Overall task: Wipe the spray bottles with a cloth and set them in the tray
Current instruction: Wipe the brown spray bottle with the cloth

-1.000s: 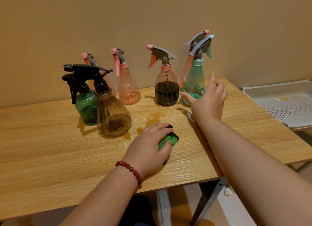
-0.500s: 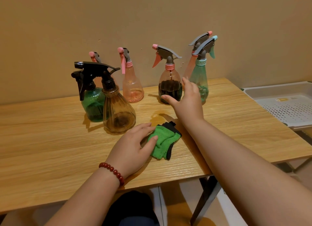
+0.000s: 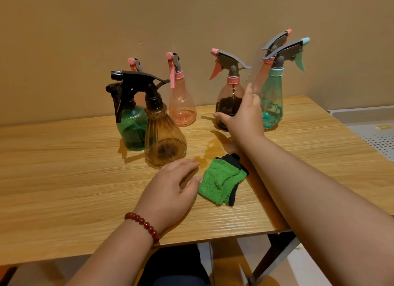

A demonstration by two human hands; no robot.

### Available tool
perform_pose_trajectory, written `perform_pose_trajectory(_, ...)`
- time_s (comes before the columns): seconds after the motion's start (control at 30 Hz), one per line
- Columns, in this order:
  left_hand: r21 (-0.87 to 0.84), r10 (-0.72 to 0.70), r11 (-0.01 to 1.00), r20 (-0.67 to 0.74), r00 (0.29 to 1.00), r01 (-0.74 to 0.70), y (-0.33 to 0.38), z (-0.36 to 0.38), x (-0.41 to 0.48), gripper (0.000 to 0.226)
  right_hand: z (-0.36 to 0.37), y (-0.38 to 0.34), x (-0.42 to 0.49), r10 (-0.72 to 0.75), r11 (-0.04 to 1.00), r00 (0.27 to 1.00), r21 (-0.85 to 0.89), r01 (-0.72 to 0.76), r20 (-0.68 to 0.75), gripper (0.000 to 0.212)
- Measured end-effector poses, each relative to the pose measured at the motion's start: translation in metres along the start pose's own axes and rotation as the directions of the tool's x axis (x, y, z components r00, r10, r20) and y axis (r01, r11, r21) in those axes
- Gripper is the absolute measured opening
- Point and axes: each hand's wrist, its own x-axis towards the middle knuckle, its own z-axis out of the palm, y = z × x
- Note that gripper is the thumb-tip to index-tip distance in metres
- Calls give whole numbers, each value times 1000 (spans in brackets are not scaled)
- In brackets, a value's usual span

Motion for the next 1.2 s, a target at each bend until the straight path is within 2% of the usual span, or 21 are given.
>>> perform_pose_trajectory(0.07, 3, 0, 1000, -7, 1000, 0, 0, 1, 0, 39, 0, 0, -1, -3, 1000, 1000, 11, 3, -24, 93)
perform_pose_trajectory(0.13, 12, 6, 1000, -14, 1000, -6, 0, 1, 0, 39, 1, 1, -2, 11, 996, 1000, 91, -9, -17, 82)
perform_pose_trajectory(0.33, 17, -7, 1000, -18, 1000, 8, 0, 1, 0, 37, 1, -1, -12, 80, 971, 996, 223, -84, 25, 82)
perform_pose_trajectory(0.43, 6, -21, 1000, -19, 1000, 21, 0, 0, 0, 36, -8, -1, -21, 102, 939, 994, 326, -107, 34, 72)
perform_pose_trajectory(0.67, 6, -16, 1000, -19, 1000, 17, 3, -1, -4, 36, -47, -14, -54, 14, 897, 1000, 442, -20, 16, 62)
perform_pose_trajectory(0.73, -38, -13, 999, -26, 1000, 12, 6, -2, -5, 36, -54, -16, -68, -17, 881, 998, 473, -12, 58, 54)
perform_pose_trajectory(0.87, -194, -58, 980, -73, 996, 43, 12, -10, -8, 39, -59, -21, -94, -61, 872, 989, 490, -13, 136, 61)
perform_pose_trajectory(0.97, -301, -56, 953, -76, 996, 31, 15, -16, -14, 42, -63, -23, -112, -103, 871, 979, 491, 4, 175, 52)
perform_pose_trajectory(1.1, -505, -66, 862, -12, 998, 51, 26, -28, -22, 53, -67, -24, -132, -121, 841, 968, 540, -18, 221, 63)
perform_pose_trajectory(1.2, -587, -40, 809, -1, 999, 32, 27, -37, -25, 59, -67, -27, -143, -123, 828, 960, 559, -41, 252, 72)
